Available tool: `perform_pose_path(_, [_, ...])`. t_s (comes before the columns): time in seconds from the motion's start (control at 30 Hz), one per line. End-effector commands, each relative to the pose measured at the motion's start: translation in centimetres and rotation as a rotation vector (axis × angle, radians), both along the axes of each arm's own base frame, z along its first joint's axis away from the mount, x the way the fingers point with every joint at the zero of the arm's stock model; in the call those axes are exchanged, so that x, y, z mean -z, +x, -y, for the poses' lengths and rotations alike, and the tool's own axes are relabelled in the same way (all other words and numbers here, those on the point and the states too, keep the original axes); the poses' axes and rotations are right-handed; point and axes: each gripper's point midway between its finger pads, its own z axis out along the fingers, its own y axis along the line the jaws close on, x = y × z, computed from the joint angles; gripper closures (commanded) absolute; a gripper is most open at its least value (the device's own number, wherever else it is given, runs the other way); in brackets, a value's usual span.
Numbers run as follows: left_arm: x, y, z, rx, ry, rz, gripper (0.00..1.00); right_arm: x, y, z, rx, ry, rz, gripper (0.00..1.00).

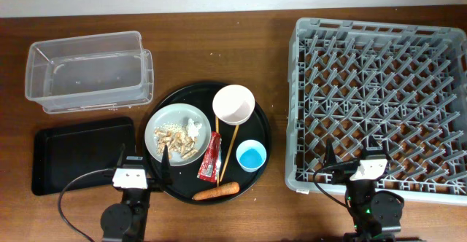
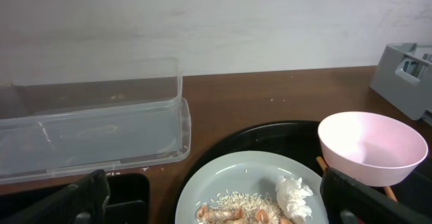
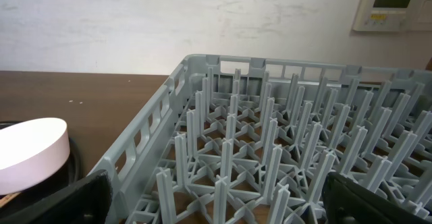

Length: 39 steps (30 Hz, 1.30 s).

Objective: Sort waste into correct bins and load items into the dishwasher rack
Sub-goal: 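Move the left gripper toward the tissue on the plate, then grasp the white tissue with the left gripper and drop it in the clear bin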

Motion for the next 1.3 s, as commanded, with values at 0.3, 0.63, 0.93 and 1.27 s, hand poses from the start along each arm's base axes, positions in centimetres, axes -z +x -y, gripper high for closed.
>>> perform_pose_path(0.3, [0.3, 0.0, 0.2, 0.012, 0.019, -0.004, 0.01, 0.3, 0.0, -0.4, -0.024, -0.003, -0.006, 0.02])
perform_pose_path(0.63, [-2.0, -0.2, 0.2, 0.007, -0.021, -0.068, 0.01, -2.6, -1.3, -0.1, -0.009, -0.005, -0.103, 0.02])
perform_pose_path(0.93, [-4.8, 2.6, 1.0, 0.030, 0.005, -0.376, 0.01, -4.8, -1.0, -0.1, -0.001, 0.023, -0.439, 0.02])
perform_pose_path(1.27, [-4.7, 3.2, 1.8, 0.061, 0.026, -0.824, 0.01, -4.3, -0.9, -1.2, -0.054, 0.046, -0.801, 0.02])
